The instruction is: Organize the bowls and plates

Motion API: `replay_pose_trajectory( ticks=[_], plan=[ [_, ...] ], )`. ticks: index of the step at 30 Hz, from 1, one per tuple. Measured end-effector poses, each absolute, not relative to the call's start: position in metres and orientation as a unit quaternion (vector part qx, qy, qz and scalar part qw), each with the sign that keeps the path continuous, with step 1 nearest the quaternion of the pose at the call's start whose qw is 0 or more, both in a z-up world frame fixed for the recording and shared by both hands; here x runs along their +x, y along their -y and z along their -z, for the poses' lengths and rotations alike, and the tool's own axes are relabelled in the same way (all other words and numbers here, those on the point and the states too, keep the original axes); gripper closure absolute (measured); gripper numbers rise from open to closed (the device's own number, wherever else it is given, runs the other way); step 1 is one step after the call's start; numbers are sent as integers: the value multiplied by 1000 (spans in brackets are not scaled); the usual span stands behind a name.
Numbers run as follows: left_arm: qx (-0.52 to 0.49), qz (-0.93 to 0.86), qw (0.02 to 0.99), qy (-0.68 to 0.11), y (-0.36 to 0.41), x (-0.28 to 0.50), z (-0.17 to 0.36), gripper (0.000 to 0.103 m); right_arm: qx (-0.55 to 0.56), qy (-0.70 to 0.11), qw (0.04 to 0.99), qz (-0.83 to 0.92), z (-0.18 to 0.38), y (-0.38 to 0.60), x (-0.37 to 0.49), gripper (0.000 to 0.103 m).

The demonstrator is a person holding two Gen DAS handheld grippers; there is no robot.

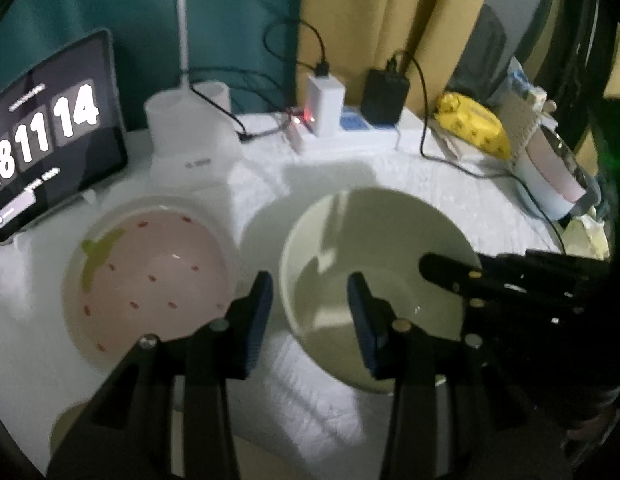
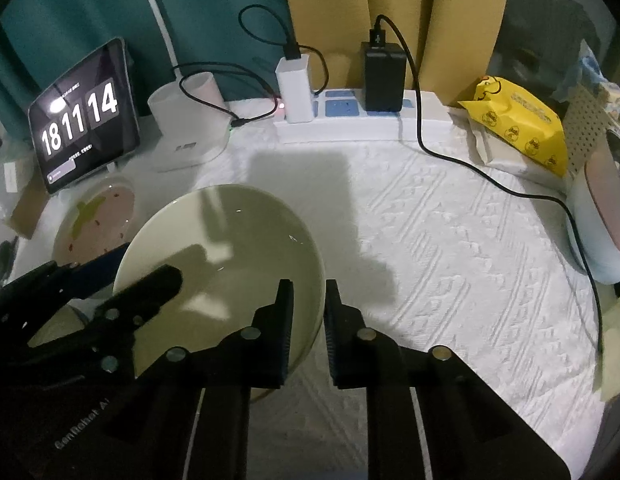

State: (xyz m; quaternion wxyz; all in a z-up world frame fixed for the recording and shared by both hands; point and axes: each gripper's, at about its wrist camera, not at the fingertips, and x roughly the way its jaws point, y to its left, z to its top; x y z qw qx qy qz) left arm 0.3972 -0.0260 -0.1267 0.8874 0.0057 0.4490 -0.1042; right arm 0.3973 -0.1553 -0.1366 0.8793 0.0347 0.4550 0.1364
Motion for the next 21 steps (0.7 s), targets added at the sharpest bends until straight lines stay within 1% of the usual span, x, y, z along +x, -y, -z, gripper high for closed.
replay_pose_trajectory(
  ticks=[1, 4, 6, 7, 10, 16, 21],
  plan=[
    [6, 106, 885, -454, 28, 398, 130, 64, 36, -455, 879, -137, 137, 156, 398, 88],
    [16, 98, 887, -451, 30, 399, 134, 70, 44, -456, 878, -141, 136, 158, 398, 88],
    [10, 95, 887, -451, 27, 399, 133, 77, 42, -455, 878, -141, 136, 157, 397, 88],
    [10, 92, 888, -450, 26, 399, 133, 79, 40, -455, 879, -140, 136, 157, 397, 88],
    [9, 92, 890, -446, 25, 397, 133, 80, 42, -452, 880, -138, 136, 157, 395, 90],
    [18, 90, 898, -430, 29, 389, 127, 80, 47, -439, 888, -132, 131, 163, 390, 94],
    [11, 85, 907, -413, 26, 383, 116, 80, 48, -422, 895, -134, 121, 166, 384, 96]
  ],
)
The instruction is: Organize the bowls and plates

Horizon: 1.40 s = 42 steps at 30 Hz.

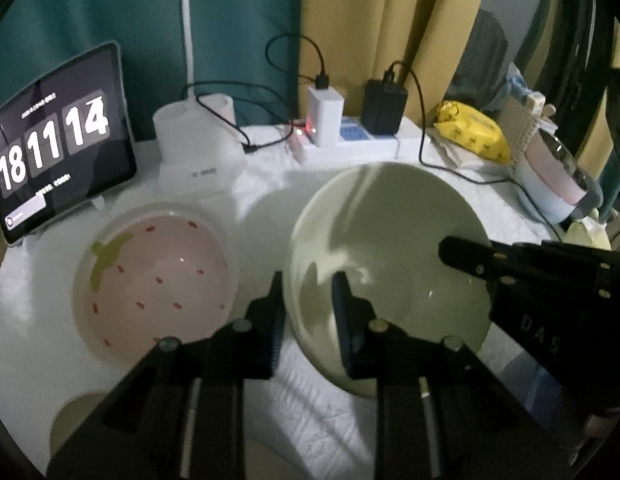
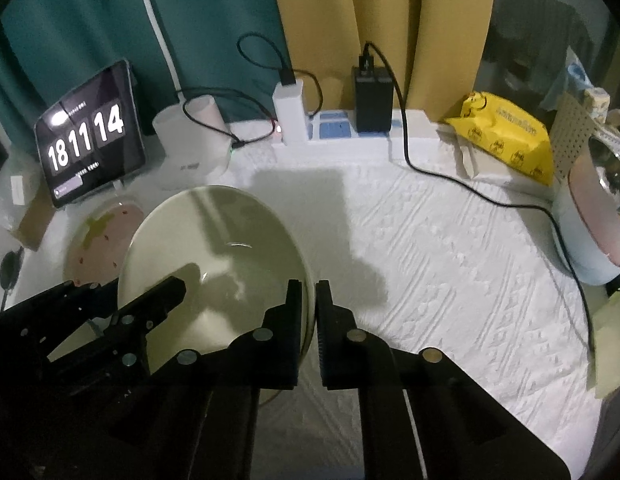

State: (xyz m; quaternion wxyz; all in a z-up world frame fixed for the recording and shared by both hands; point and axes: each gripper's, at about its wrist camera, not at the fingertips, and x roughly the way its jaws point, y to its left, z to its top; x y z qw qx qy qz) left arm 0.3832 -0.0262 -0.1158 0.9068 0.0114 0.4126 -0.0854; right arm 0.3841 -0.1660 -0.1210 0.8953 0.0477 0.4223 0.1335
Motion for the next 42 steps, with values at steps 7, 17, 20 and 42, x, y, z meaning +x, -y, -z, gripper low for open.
replay_pose_trajectory(
  ticks=[7, 17, 20, 42],
  plan=[
    [13, 81, 919, -386, 26, 369, 96, 80, 50, -389, 910, -134, 98, 168, 371, 96],
    [10, 84, 930, -359, 26, 342, 67, 80, 54, -362, 921, -134, 70, 174, 345, 96],
    [10, 85, 932, -352, 26, 333, 59, 80, 55, -355, 924, -134, 63, 175, 335, 96],
    [13, 99, 942, -321, 42, 276, 29, 80, 64, -321, 936, -129, 38, 197, 274, 96]
  ],
)
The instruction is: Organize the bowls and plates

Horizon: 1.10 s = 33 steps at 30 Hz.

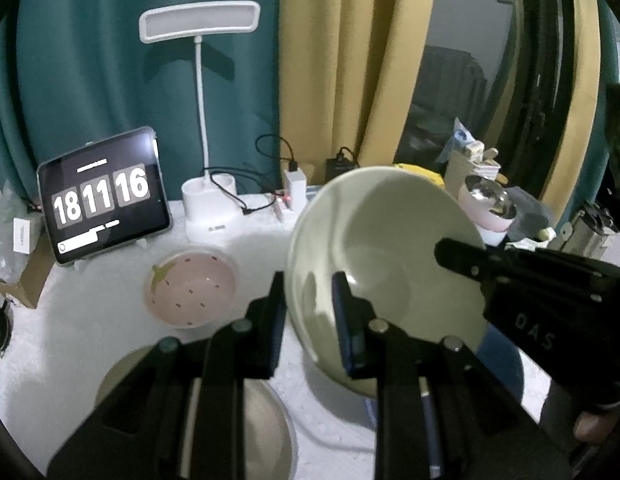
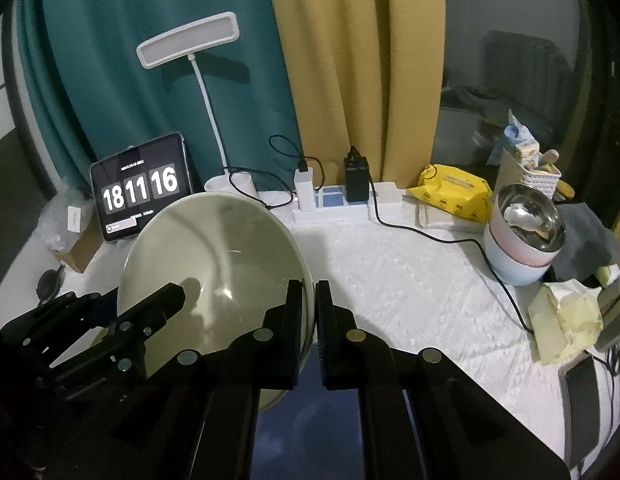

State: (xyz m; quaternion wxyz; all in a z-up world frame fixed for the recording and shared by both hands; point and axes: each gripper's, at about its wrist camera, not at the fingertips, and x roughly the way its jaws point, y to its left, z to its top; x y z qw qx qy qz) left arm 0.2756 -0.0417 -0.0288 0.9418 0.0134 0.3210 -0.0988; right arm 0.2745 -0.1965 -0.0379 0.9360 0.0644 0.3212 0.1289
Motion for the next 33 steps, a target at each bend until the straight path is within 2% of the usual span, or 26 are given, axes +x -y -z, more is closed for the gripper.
replay_pose_trajectory(
  ticks=[33],
  plan=[
    [56, 123, 915, -379, 111, 246, 80, 80, 104, -365, 919, -105, 98, 257, 239, 96]
  ],
)
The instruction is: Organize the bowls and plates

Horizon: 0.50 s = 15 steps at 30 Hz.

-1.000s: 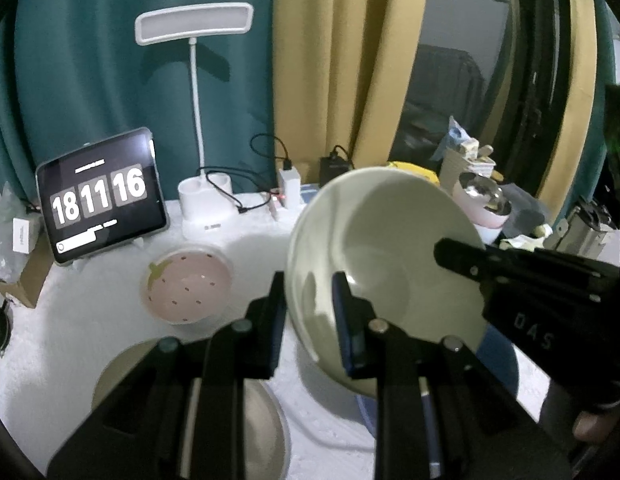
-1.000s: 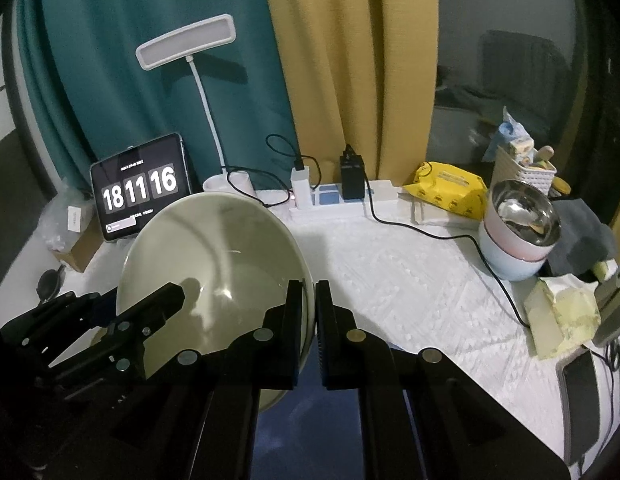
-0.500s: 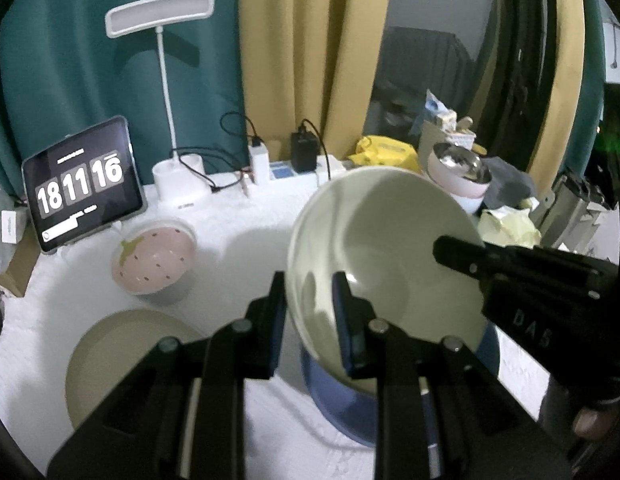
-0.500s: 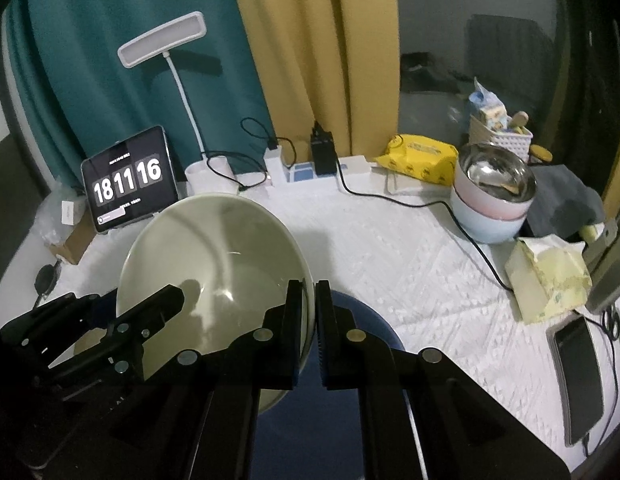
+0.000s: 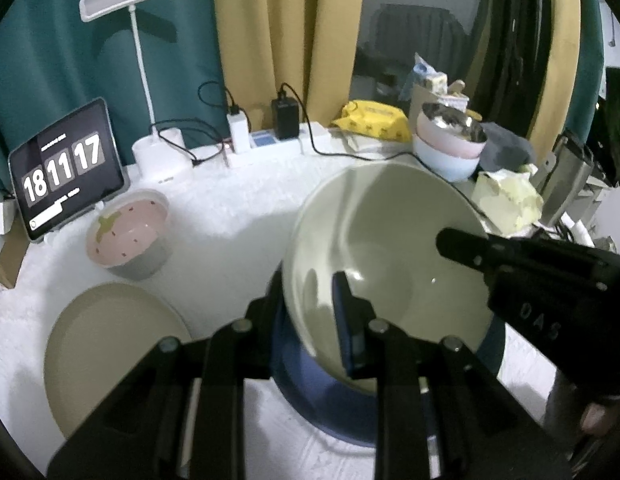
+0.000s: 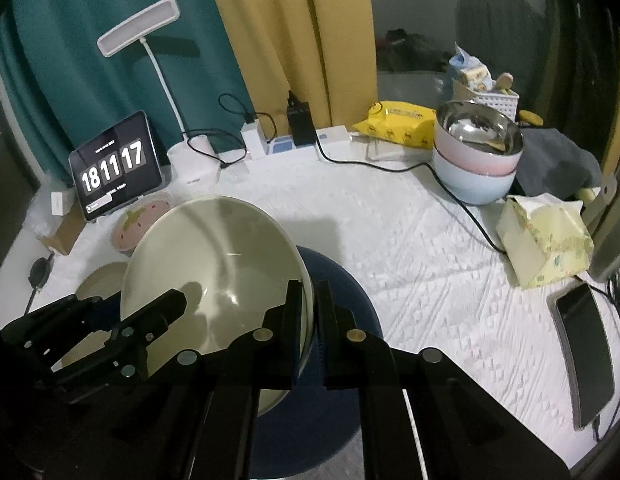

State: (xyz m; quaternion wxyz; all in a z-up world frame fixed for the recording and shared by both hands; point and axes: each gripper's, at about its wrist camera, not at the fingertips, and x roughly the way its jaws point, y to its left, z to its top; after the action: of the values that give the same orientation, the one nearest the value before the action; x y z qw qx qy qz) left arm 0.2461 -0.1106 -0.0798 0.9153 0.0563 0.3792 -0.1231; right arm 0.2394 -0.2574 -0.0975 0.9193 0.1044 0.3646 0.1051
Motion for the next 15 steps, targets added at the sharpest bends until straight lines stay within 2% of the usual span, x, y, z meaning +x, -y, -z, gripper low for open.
replay_pose_trajectory(
  ticks=[15],
  plan=[
    [80, 118, 905, -401, 122, 248, 100, 80, 99, -390, 910, -103, 121, 261, 242, 95]
  ],
)
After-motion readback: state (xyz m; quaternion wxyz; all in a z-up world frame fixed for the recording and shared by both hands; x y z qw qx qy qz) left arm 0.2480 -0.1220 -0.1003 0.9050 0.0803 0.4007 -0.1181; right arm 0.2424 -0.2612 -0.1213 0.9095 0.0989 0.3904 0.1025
